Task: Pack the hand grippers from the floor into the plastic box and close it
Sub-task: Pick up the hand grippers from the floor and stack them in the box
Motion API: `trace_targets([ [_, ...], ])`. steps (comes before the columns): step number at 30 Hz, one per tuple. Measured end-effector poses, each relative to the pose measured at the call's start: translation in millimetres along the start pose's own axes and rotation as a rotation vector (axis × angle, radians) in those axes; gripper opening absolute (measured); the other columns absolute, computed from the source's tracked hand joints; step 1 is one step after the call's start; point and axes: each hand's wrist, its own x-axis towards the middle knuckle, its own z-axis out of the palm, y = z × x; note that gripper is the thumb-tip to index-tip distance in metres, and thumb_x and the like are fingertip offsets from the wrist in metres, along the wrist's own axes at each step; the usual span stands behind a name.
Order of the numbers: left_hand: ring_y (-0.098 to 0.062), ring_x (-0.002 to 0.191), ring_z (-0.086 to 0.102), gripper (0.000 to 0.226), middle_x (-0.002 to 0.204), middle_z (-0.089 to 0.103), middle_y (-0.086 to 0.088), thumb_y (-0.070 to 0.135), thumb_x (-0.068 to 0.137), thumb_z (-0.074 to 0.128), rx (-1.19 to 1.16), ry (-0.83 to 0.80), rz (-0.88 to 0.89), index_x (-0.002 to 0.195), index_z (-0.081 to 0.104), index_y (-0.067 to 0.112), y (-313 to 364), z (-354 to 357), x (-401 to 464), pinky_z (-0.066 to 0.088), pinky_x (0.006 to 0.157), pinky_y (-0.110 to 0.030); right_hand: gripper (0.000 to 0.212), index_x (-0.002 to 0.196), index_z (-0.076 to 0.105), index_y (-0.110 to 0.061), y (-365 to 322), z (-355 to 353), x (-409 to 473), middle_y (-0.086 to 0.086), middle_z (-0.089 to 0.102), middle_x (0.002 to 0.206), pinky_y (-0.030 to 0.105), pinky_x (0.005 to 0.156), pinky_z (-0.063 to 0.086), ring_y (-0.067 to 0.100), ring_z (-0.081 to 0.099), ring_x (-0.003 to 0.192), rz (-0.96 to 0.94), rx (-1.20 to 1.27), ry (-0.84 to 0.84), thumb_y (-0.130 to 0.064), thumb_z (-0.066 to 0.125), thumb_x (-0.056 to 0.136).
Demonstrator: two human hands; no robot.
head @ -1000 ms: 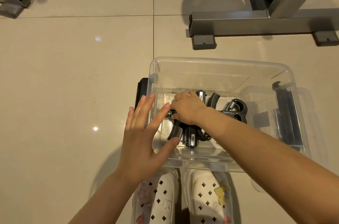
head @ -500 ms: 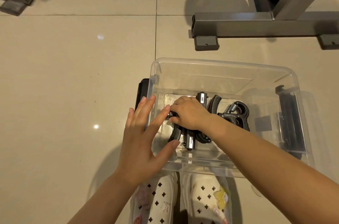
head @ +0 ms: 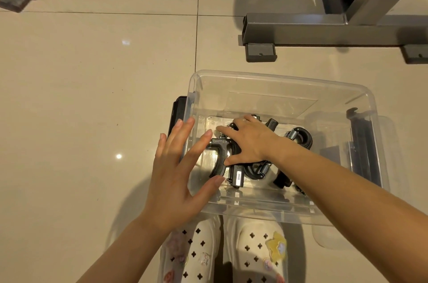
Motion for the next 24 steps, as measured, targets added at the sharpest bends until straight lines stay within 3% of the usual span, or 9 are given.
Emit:
trace_targets([
  [3, -0.022, 0.146, 0.012, 0.061, 0.155, 0.020, 0.000, 0.060, 0.090, 0.039, 0.003, 0.009, 0.010, 0.140, 0.035, 0.027, -1, 1, 0, 0.008, 0.117, -0.051, 0.077, 0.150, 0.013, -0.033, 7, -5, -23, 0.013, 0.016, 0.155, 0.040, 0.114, 0.018, 0.031, 0.022, 0.140, 0.035, 0.117, 0.092, -0.060, 0.048, 0.088],
  [6, -0.022, 0.145, 0.013, 0.060, 0.155, 0.020, 0.000, 0.059, 0.090, 0.041, -0.003, 0.022, 0.015, 0.140, 0.036, 0.025, -3, 2, -1, 0.008, 0.117, -0.052, 0.060, 0.146, 0.026, -0.028, 33, -3, -57, 0.007, 0.030, 0.151, 0.039, 0.107, 0.032, 0.028, 0.033, 0.135, 0.235, 0.206, 0.152, -0.048, 0.047, 0.093],
  [10, -0.022, 0.145, 0.013, 0.060, 0.155, 0.020, 0.000, 0.057, 0.088, 0.044, -0.028, 0.018, 0.015, 0.140, 0.035, 0.027, -1, 1, 0, 0.010, 0.115, -0.055, 0.064, 0.146, 0.023, -0.029, 61, 15, -80, 0.009, 0.021, 0.154, 0.042, 0.109, 0.027, 0.032, 0.024, 0.138, 0.395, -0.026, -0.098, -0.045, 0.052, 0.091],
  [16, -0.020, 0.146, 0.012, 0.064, 0.156, 0.021, 0.000, 0.062, 0.087, 0.041, -0.023, -0.001, -0.016, 0.141, 0.034, 0.030, 0, 0, 2, 0.010, 0.115, -0.054, 0.061, 0.146, 0.021, -0.032, 67, 26, -87, 0.009, 0.014, 0.155, 0.041, 0.111, 0.026, 0.034, 0.029, 0.135, 0.347, -0.149, -0.137, -0.046, 0.047, 0.093],
  [20, -0.019, 0.146, 0.012, 0.065, 0.156, 0.020, 0.001, 0.063, 0.087, 0.042, -0.018, 0.001, -0.022, 0.141, 0.037, 0.029, 1, 0, 2, 0.009, 0.115, -0.054, 0.082, 0.146, 0.016, -0.028, 56, 16, -77, 0.011, 0.014, 0.156, 0.050, 0.111, 0.025, 0.034, 0.021, 0.140, 0.243, -0.137, -0.018, -0.064, 0.052, 0.082],
  [24, -0.021, 0.146, 0.012, 0.063, 0.156, 0.020, 0.000, 0.061, 0.088, 0.042, -0.010, 0.003, -0.005, 0.141, 0.037, 0.027, 0, 0, 1, 0.010, 0.115, -0.056, 0.102, 0.149, -0.005, -0.032, 31, 25, -60, 0.015, -0.016, 0.157, 0.059, 0.113, 0.012, 0.041, -0.003, 0.143, 0.035, -0.293, -0.044, -0.079, 0.045, 0.074],
])
